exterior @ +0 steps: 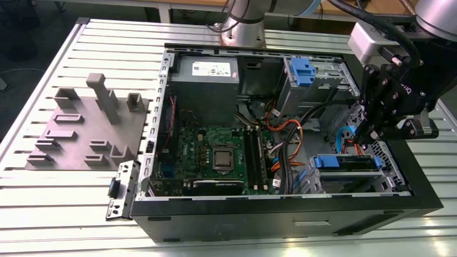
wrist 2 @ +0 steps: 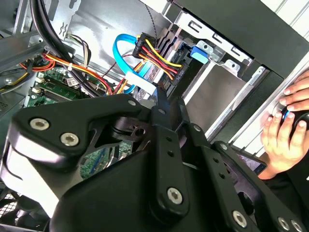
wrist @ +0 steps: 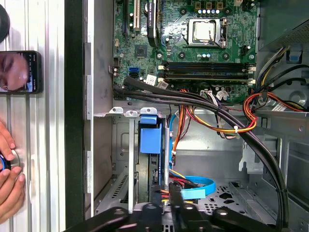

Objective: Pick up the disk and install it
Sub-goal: 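Insert the second disk wire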

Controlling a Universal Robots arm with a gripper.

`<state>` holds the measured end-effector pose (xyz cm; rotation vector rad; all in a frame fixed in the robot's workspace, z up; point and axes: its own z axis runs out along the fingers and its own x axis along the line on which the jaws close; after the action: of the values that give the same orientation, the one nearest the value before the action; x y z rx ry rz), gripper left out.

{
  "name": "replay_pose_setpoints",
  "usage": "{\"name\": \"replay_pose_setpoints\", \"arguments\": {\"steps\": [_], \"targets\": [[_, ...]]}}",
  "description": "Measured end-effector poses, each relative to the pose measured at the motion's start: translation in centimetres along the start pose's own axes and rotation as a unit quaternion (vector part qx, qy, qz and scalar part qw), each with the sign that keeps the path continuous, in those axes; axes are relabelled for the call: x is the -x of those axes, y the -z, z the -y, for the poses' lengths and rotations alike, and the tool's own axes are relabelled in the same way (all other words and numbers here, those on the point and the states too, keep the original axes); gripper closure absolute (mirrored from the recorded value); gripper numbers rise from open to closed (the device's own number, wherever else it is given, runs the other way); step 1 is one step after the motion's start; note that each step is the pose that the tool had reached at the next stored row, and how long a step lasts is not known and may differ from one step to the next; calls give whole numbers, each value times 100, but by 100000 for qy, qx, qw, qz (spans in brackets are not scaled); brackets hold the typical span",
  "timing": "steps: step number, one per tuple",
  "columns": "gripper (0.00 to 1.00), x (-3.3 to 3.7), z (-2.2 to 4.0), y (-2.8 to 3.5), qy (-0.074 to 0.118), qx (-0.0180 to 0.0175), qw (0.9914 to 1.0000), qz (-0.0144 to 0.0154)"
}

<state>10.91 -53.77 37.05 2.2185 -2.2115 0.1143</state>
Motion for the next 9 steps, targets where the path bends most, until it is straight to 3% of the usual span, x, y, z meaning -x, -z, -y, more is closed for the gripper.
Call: {"name": "replay_pose_setpoints", "arguments": {"steps": [1,9], "targets": [[76,0,0,0,-1,1,100000,-2],[76,0,0,0,-5,1,100000,85]]}}
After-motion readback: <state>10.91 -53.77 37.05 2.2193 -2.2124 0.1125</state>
